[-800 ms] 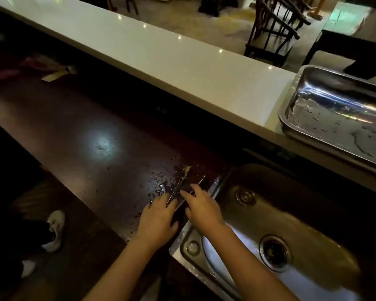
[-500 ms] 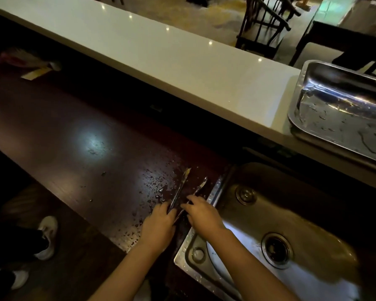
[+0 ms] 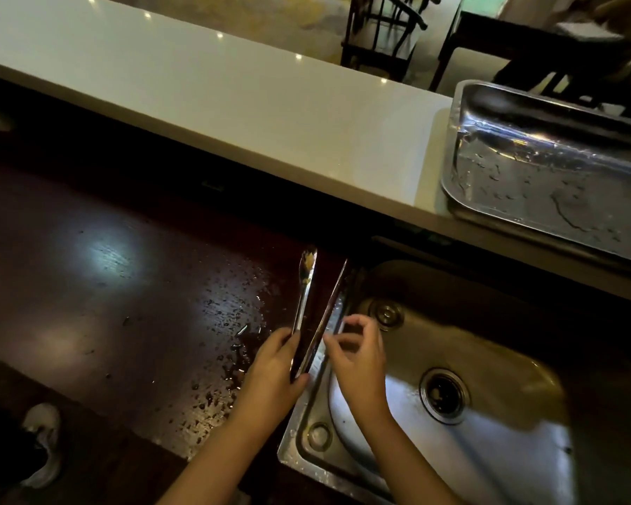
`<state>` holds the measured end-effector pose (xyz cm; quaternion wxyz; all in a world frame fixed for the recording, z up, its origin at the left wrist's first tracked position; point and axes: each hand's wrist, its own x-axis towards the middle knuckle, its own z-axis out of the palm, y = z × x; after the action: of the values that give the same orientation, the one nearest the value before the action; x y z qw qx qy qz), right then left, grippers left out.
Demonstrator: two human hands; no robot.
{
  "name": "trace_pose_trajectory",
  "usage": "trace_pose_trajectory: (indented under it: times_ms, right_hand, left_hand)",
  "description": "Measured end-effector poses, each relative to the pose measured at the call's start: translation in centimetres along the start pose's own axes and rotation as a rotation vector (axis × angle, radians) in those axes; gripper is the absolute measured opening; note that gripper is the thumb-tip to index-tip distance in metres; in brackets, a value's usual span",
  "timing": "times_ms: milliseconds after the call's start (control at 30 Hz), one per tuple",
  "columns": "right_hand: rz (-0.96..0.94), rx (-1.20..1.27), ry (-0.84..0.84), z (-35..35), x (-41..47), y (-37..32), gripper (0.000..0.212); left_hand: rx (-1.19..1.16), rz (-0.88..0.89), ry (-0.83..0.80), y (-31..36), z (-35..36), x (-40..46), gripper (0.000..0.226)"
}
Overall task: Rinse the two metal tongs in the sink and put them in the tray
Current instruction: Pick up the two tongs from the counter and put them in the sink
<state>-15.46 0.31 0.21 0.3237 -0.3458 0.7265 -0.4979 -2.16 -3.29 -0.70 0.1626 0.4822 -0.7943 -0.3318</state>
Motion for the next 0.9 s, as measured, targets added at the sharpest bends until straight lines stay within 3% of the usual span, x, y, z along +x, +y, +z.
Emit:
trace_pose_trajectory:
  times_ms: [100, 267, 433, 567, 833, 900]
  right_hand:
    - [0.213, 0.148, -0.042, -2.1, 0.4, 0.1, 0.029]
    - [0.281, 0.137, 0.02, -6.1, 0.5, 1.4, 0.017]
    - [0.389, 0.123, 0.045, -10.0, 0.5, 4.0, 0.017]
    - [0.466, 0.095, 0.013, -12.7, 1.3, 7.1, 0.013]
    - [0.695, 0.037, 0.014, -15.7, 3.7, 16.1, 0.004]
    - [0.721, 0.042, 0.028, -15.8, 3.8, 17.8, 0.012]
  left_hand:
    - [-0.005, 0.097, -0.048, 1.7, 1.3, 0.1, 0.064]
    - [0.007, 0.175, -0.196, 3.8, 4.0, -0.1, 0.069]
    - [-0.407, -0.12, -0.257, 6.2, 6.7, 1.6, 0.056]
    - [-0.298, -0.142, -0.355, 6.9, 11.1, 4.1, 0.03]
    - [-0.263, -0.326, -0.431, 6.2, 21.2, 5.6, 0.022]
    - [-0.251, -0.358, -0.427, 5.7, 23.0, 5.5, 0.016]
